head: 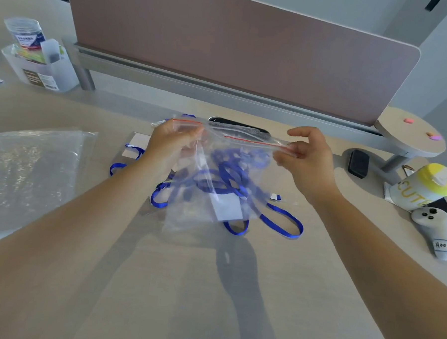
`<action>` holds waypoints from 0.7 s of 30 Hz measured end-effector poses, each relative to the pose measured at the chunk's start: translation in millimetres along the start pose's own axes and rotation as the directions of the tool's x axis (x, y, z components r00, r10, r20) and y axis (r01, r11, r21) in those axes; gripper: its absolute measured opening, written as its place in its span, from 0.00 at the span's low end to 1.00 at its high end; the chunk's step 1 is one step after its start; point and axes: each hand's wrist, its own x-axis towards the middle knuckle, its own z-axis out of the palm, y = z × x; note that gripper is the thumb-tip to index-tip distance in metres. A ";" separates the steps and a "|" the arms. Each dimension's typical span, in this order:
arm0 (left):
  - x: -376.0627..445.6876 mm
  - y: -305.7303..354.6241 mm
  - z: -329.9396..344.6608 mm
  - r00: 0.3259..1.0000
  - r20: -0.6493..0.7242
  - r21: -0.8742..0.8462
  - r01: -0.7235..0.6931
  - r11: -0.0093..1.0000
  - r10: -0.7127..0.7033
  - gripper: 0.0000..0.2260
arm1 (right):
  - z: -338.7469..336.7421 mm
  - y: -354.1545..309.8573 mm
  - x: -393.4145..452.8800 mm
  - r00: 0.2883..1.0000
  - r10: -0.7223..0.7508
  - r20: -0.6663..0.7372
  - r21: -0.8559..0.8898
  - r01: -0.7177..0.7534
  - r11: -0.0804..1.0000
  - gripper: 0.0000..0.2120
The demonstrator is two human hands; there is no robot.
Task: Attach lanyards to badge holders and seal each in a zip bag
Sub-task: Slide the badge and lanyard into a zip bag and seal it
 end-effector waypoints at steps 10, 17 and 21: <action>-8.2 -53.1 -12.1 0.973 0.088 0.073 0.207 0.976 -0.213 0.10 | 15.2 26.8 3.1 0.978 0.207 -0.040 0.276 -0.188 0.943 0.06; -6.5 -57.1 -6.8 0.958 0.106 0.018 0.265 0.964 -0.265 0.09 | 29.3 61.5 -4.9 0.931 0.333 0.148 0.114 -0.351 0.929 0.10; -5.2 -59.0 -8.3 0.948 0.145 -0.009 0.286 0.958 -0.282 0.10 | 39.9 69.7 1.3 0.944 0.305 0.123 0.134 -0.320 0.938 0.11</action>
